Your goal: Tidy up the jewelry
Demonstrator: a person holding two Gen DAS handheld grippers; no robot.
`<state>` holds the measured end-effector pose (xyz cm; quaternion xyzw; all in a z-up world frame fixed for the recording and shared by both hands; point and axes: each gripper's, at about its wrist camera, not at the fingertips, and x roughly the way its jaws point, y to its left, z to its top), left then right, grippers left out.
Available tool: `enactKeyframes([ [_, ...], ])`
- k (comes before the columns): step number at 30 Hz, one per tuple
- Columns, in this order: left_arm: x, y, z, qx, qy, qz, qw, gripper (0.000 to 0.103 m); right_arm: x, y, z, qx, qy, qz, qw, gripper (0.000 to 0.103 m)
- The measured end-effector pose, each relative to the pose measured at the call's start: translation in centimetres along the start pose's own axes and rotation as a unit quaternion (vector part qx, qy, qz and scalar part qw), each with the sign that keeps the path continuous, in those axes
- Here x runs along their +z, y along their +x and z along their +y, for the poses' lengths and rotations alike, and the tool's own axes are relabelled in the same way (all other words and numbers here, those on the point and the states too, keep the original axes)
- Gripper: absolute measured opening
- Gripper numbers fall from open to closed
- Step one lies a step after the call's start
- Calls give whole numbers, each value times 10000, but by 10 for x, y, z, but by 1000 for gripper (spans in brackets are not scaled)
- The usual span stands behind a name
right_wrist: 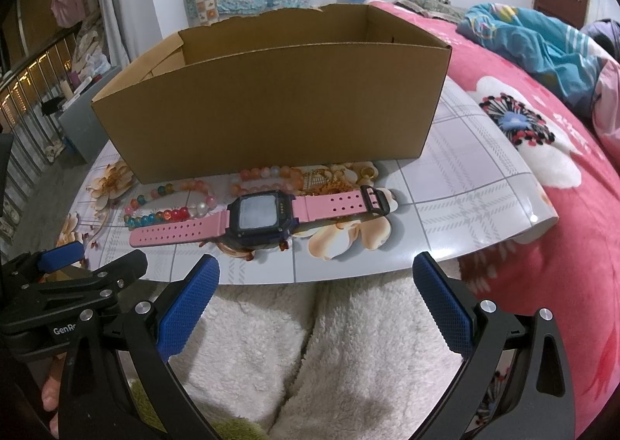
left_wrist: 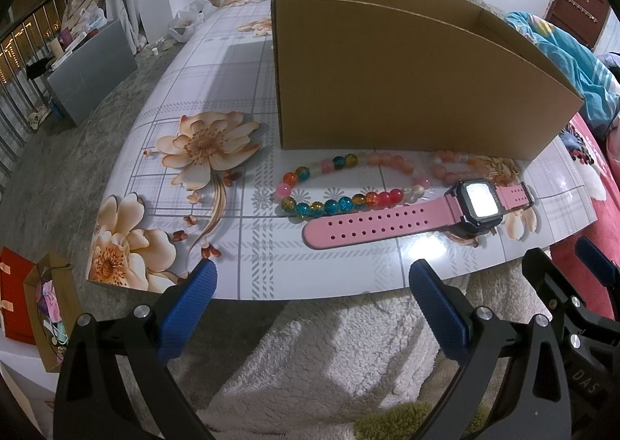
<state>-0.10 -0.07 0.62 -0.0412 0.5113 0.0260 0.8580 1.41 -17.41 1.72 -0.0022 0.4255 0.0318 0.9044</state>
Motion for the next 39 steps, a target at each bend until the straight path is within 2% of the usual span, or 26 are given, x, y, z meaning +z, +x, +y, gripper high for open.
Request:
enactKeyframes([
  [17, 1, 1, 1, -12, -6, -23, 10000, 97, 1, 0, 0, 18, 11, -15, 10000, 96],
  [27, 2, 5, 8, -184, 163, -60, 9997, 97, -1, -2, -6, 182, 73, -109, 9997, 96],
  [30, 3, 7, 12, -252, 237, -104, 9993, 97, -2, -4, -3, 226, -165, -198, 9994, 95],
  [33, 4, 12, 19, -262, 256, -101, 9993, 97, -1, -3, 4, 323, -676, -334, 9966, 91],
  [39, 0, 9, 34, -834, 114, -238, 9962, 97, 7, 10, 25, 708, -2021, -391, 9760, 79],
])
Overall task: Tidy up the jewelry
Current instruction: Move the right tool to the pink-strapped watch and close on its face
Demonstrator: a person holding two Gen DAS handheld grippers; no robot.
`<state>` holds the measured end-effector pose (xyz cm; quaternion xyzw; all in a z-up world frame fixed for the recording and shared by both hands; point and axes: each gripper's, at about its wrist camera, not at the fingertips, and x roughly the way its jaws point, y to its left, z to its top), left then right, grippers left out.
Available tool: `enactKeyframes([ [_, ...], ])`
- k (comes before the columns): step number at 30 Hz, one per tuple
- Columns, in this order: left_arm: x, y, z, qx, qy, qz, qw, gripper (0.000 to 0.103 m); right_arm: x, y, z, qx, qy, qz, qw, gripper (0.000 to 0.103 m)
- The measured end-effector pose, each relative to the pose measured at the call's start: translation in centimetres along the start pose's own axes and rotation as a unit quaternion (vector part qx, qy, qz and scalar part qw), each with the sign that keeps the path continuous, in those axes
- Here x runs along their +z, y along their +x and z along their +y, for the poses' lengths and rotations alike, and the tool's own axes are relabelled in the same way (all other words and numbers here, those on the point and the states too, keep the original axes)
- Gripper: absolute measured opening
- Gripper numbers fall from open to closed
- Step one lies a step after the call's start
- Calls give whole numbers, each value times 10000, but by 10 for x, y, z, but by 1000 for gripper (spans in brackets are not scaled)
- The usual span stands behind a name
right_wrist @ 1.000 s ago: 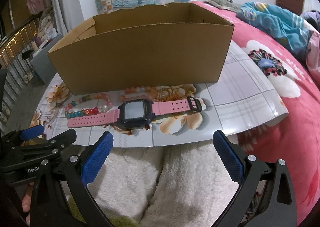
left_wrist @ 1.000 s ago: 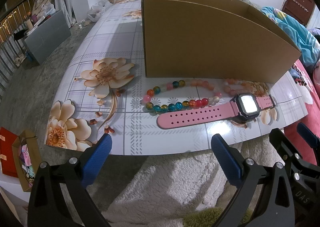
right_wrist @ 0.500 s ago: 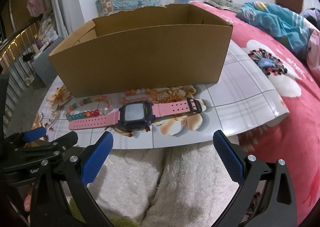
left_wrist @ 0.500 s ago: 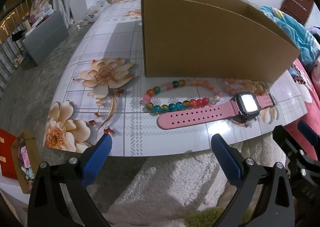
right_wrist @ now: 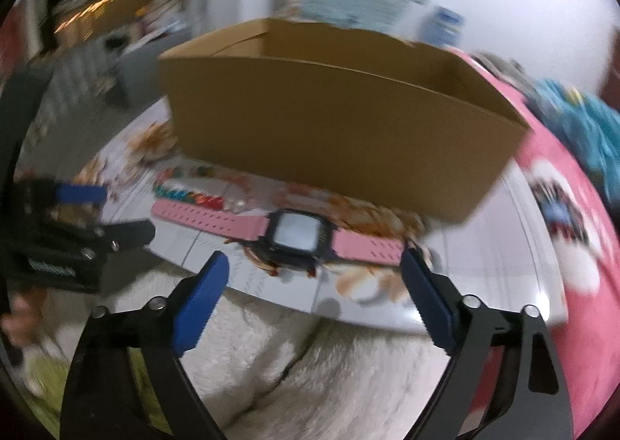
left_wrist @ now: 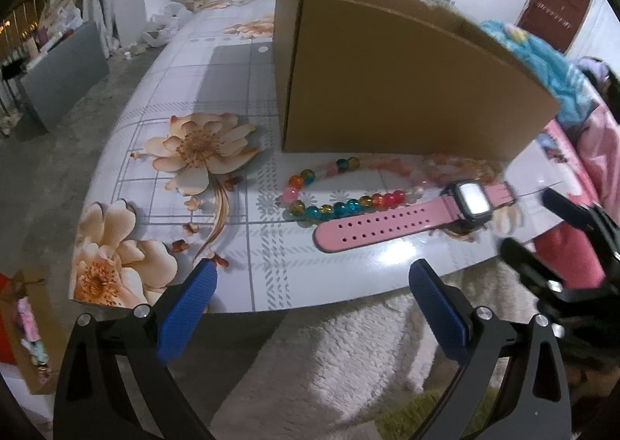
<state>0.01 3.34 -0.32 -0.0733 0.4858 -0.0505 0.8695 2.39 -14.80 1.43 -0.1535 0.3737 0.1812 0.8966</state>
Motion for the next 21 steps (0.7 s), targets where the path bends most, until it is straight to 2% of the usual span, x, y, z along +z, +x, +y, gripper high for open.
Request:
enactKeyframes([
  [6, -11, -5, 10, -709, -155, -101, 9973, 97, 9, 22, 11, 293, -1090, 183, 9934, 69],
  [9, -14, -6, 11, -1324, -221, -126, 9909, 97, 10, 30, 13, 363, -1375, 302, 9894, 65],
  [11, -12, -8, 7, -1471, -158, -182, 9888, 97, 10, 35, 14, 426, -1536, 397, 9864, 62],
  [13, -11, -10, 1, -1767, -53, -240, 9840, 97, 9, 40, 14, 462, -1715, 498, 9829, 61],
  [14, -9, -10, -4, -1802, 59, -261, 9833, 97, 11, 41, 14, 479, -1752, 498, 9821, 61],
  [17, -2, -8, -16, -1593, 413, -292, 9859, 97, 13, 44, 11, 625, -1809, 552, 9800, 61],
  [21, 5, -9, -31, -1191, 908, -723, 9861, 97, 16, 48, 5, 865, -1859, 678, 9764, 59],
])
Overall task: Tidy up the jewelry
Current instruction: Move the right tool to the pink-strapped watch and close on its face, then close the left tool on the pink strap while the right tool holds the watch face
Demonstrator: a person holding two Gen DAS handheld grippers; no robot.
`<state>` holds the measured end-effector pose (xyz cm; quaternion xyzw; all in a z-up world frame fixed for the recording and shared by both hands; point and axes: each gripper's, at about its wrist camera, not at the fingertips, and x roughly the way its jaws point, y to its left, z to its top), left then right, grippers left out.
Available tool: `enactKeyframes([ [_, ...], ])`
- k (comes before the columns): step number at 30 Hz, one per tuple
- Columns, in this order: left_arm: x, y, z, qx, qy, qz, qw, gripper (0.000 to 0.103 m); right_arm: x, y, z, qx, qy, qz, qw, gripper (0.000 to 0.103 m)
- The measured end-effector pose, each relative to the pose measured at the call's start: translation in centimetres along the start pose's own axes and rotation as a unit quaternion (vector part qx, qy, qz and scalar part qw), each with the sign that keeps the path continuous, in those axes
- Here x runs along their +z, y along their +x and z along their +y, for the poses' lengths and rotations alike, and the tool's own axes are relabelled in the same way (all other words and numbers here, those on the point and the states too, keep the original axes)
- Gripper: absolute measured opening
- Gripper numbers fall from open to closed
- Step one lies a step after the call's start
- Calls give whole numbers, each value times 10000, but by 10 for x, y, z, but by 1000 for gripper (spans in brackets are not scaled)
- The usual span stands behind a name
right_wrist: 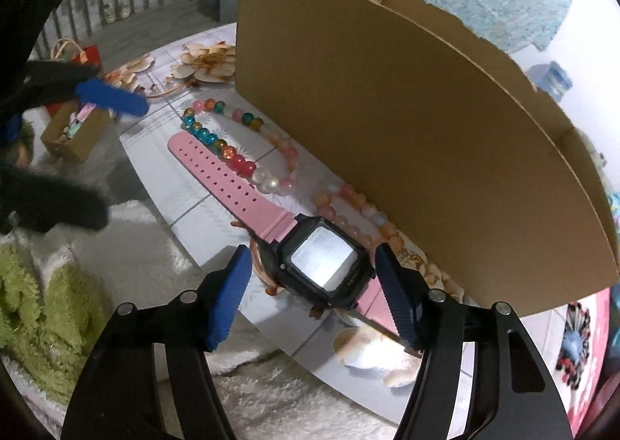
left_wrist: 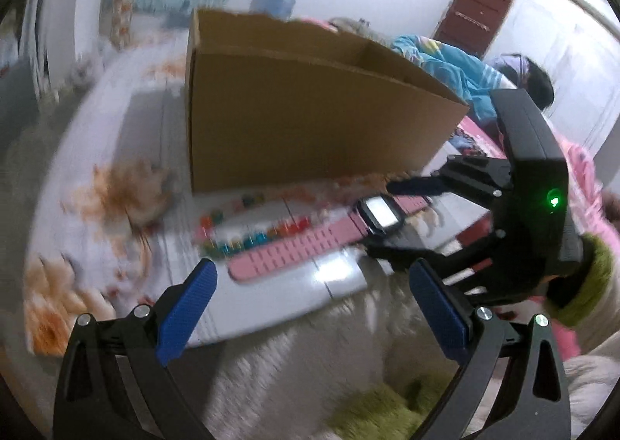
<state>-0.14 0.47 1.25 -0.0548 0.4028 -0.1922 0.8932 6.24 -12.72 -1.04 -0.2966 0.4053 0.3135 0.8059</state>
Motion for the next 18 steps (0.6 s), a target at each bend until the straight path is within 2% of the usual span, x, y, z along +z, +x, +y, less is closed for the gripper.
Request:
enactKeyframes([
  [2, 2, 4, -10, 151, 323, -52, 9994, 97, 0, 0, -10, 127, 34, 38, 9999, 56],
  [4, 2, 9, -20, 263, 626, -53, 9977, 97, 0, -1, -17, 166, 56, 27, 9998, 48],
  [7, -2, 18, -34, 346, 972, -13, 9947, 97, 0, -1, -31, 447, 209, 34, 9988, 47],
  [12, -8, 31, -55, 610, 1668, -135, 9840, 97, -2, -2, -47, 743, 272, 36, 9969, 47],
  [16, -8, 33, -61, 779, 2060, -280, 9750, 97, -3, -5, -73, 1199, 532, 65, 9913, 47],
  [18, -10, 38, -65, 917, 2357, -320, 9670, 88, -5, -4, -85, 1445, 713, 91, 9869, 47],
])
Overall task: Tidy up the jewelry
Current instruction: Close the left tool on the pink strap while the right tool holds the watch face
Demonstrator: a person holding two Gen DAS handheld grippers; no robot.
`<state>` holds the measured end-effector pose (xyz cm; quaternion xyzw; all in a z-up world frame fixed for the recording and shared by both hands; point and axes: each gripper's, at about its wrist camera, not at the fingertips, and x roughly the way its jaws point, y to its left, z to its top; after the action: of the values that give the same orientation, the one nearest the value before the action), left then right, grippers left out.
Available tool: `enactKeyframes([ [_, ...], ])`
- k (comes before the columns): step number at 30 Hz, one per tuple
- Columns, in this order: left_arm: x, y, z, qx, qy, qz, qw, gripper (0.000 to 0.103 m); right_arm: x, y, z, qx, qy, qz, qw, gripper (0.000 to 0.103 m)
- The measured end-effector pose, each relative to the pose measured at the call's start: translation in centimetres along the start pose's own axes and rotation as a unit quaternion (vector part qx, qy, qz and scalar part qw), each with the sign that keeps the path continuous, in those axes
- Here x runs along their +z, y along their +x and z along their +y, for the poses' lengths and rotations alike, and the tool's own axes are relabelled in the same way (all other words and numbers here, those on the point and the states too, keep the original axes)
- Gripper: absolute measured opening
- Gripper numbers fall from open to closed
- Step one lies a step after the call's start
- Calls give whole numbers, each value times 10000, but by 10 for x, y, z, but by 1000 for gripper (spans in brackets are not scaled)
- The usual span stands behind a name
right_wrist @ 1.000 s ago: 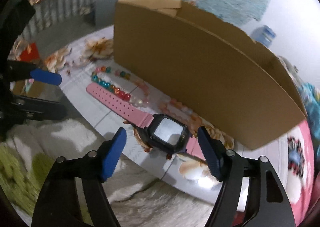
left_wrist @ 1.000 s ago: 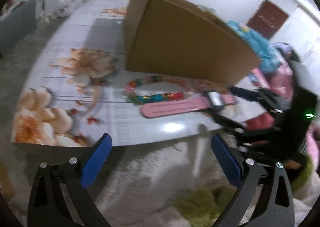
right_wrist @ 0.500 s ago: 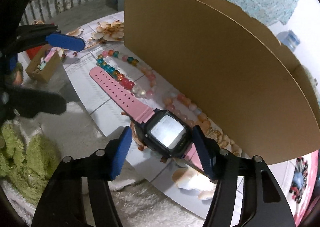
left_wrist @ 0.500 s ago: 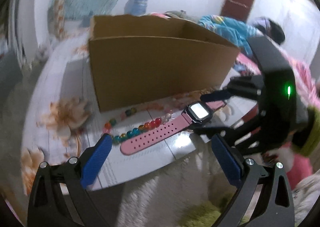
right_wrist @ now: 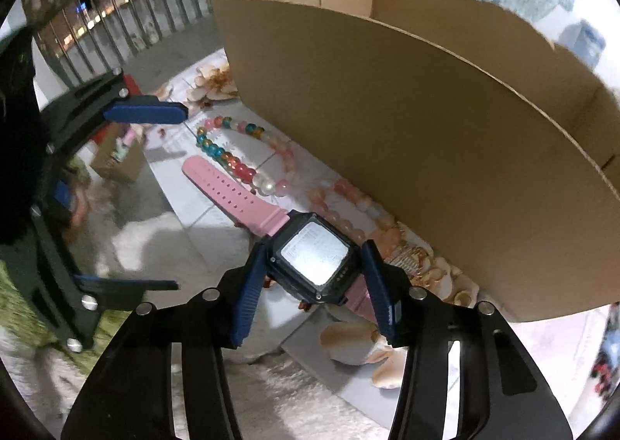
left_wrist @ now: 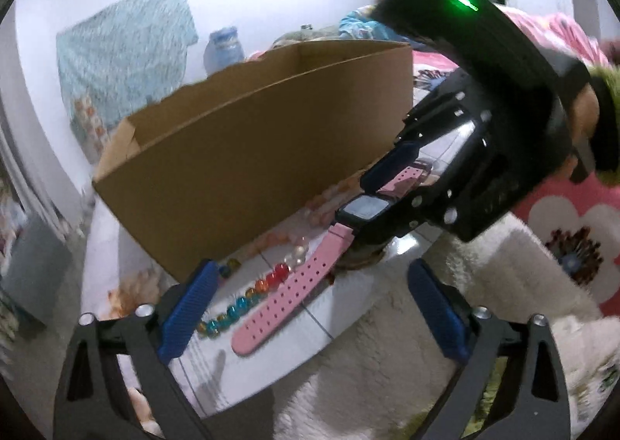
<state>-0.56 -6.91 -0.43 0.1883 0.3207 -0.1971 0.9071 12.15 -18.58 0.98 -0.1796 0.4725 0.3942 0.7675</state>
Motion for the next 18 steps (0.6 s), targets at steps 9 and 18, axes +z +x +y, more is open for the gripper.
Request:
enactKeyframes([
  [9, -2, 28, -17, 143, 701, 450, 9964, 48, 0, -10, -26, 449, 325, 36, 9985, 47],
  [18, 3, 42, -4, 51, 336, 539, 9980, 14, -4, -13, -19, 596, 573, -129, 9965, 47],
])
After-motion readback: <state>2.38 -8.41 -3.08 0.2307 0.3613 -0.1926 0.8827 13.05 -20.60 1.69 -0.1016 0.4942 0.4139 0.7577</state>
